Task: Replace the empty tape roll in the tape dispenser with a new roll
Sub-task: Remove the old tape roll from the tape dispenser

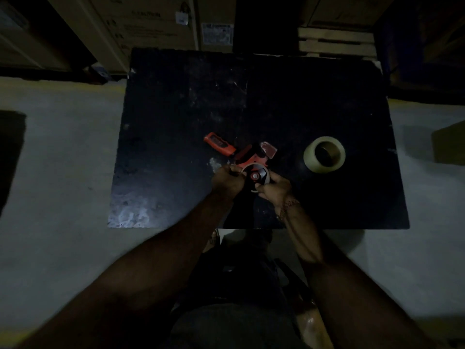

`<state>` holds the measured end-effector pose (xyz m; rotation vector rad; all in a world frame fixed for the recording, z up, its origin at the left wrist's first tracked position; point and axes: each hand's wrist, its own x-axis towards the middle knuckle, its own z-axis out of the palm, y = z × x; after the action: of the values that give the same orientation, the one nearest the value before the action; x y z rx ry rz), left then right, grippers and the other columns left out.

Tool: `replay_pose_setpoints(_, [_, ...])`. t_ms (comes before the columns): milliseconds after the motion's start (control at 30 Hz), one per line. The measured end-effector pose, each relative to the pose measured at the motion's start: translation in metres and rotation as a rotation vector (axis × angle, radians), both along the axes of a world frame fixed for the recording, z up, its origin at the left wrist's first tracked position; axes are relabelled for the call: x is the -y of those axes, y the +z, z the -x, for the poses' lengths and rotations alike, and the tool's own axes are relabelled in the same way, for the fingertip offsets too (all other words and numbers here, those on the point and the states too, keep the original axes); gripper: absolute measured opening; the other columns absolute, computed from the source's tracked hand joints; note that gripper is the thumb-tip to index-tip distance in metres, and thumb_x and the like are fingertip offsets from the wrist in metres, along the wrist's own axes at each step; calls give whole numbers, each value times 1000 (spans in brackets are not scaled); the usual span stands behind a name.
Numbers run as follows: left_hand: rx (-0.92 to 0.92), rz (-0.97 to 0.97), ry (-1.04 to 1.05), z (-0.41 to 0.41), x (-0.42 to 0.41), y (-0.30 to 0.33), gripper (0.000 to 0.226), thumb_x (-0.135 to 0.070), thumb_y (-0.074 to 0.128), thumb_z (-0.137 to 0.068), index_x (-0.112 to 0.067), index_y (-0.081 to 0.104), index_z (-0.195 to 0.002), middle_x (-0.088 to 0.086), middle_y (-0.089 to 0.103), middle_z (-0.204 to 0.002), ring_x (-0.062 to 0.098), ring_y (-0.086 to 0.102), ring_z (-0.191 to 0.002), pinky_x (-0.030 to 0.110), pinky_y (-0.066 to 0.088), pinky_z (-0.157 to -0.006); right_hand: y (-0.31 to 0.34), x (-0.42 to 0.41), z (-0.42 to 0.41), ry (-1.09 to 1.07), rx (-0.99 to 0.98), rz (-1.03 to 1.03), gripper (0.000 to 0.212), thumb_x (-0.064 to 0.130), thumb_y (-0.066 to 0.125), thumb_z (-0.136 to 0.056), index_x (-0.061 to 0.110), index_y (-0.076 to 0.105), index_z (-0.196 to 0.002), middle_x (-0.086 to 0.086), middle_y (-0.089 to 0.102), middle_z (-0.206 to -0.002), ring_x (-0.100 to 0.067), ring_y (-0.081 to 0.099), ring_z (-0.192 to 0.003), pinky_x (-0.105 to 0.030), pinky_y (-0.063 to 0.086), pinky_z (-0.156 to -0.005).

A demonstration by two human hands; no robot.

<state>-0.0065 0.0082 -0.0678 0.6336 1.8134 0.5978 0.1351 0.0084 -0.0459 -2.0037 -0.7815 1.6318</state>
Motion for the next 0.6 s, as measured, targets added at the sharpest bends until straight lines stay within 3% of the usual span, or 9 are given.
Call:
replay_pose_setpoints(33, [40, -9, 58, -2, 0, -2, 13, -25, 77, -83, -19, 66, -84, 10, 77, -106, 29, 73, -104, 48, 59, -103, 1, -1, -2, -1, -12, -4, 54, -7, 70, -89, 17, 67, -137, -3, 71, -117, -21, 66, -109, -42, 59, -97])
replay_pose_setpoints(100, [91, -18, 144, -5, 2, 3, 16, -11, 74, -90, -18, 60, -88, 9, 73, -106, 27, 70, -103, 50, 57, -106, 3, 0, -5, 2, -27, -17, 52, -5, 71, -89, 17, 69, -136, -2, 72, -117, -19, 67, -106, -41, 60, -96])
replay_pose_setpoints(300, [51, -84, 134, -17, 3, 20, 19, -7, 68, -95, -8, 66, -114, 11, 72, -119, 27, 69, -111, 45, 57, -104, 3, 1, -4, 10, -15, -32, 46, -4, 73, -87, 18, 74, -127, 8, 74, -91, -14, 71, -86, -29, 62, -77])
replay_pose_setpoints(500, [127, -98, 85, -20, 3, 21, 33, -1, 68, -89, -5, 73, -122, 13, 77, -121, 31, 75, -110, 53, 60, -101, 10, -5, -2, 7, 10, -33, 51, -11, 70, -84, 13, 73, -128, -2, 74, -98, -18, 69, -89, -28, 58, -73])
replay_pose_setpoints(600, [105, -88, 118, -20, 1, 16, 37, -4, 64, -87, -4, 71, -124, 15, 76, -122, 32, 73, -112, 52, 60, -101, 13, -11, -3, 41, 35, -13, 50, -8, 70, -84, 16, 75, -127, 3, 75, -94, -18, 70, -89, -28, 60, -73])
